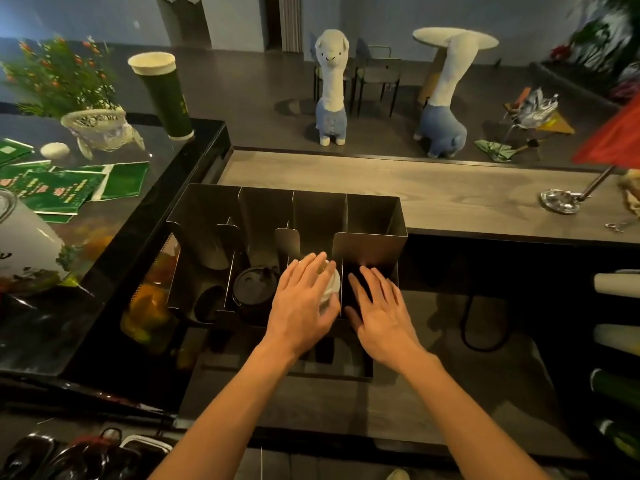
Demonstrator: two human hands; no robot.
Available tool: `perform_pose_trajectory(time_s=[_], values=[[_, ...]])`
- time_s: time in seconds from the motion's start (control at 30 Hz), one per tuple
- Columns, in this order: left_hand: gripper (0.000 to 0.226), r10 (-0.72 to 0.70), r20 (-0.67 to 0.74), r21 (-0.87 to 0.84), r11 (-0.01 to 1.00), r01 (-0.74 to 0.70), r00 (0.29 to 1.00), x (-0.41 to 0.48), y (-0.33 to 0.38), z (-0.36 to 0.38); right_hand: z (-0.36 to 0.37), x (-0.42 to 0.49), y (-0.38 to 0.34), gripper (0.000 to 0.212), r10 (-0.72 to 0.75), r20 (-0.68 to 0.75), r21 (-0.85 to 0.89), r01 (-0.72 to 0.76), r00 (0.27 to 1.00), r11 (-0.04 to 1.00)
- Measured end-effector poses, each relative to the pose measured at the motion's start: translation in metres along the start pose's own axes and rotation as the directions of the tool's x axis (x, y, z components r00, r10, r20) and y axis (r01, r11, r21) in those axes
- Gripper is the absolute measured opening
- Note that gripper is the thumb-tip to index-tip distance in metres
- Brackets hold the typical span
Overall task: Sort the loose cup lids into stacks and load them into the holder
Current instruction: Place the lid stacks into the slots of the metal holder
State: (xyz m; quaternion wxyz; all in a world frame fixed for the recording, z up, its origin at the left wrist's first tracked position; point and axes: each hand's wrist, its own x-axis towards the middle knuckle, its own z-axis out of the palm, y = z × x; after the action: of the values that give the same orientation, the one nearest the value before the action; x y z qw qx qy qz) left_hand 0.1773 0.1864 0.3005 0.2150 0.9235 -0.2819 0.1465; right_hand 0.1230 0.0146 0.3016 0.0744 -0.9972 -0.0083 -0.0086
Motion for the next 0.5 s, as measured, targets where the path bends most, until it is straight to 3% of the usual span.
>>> perform_pose_trajectory(time_s=[0.17, 0.37, 0.5], values=[[0.055, -0.012, -0.008, -0.002, 1.0, 0.012, 1.0, -0.003, 0.0, 0.0, 0.008, -0.001, -0.007, 0.057, 0.072, -0.15, 0.025, -0.069, 0.986, 0.997], [0.061, 0.035, 0.043, -0.031, 0.999, -0.034, 0.998, 0.002, -0.009, -0.011, 0.006, 0.001, -0.001, 0.053, 0.04, -0.153, 0.021, -0.037, 0.987, 0.999], [0.056, -0.058, -0.111, -0.124, 0.991, 0.044, 0.992, -0.012, -0.014, -0.02, -0.002, -0.001, -0.011, 0.044, 0.057, -0.303, 0.131, -0.018, 0.951, 0.991]])
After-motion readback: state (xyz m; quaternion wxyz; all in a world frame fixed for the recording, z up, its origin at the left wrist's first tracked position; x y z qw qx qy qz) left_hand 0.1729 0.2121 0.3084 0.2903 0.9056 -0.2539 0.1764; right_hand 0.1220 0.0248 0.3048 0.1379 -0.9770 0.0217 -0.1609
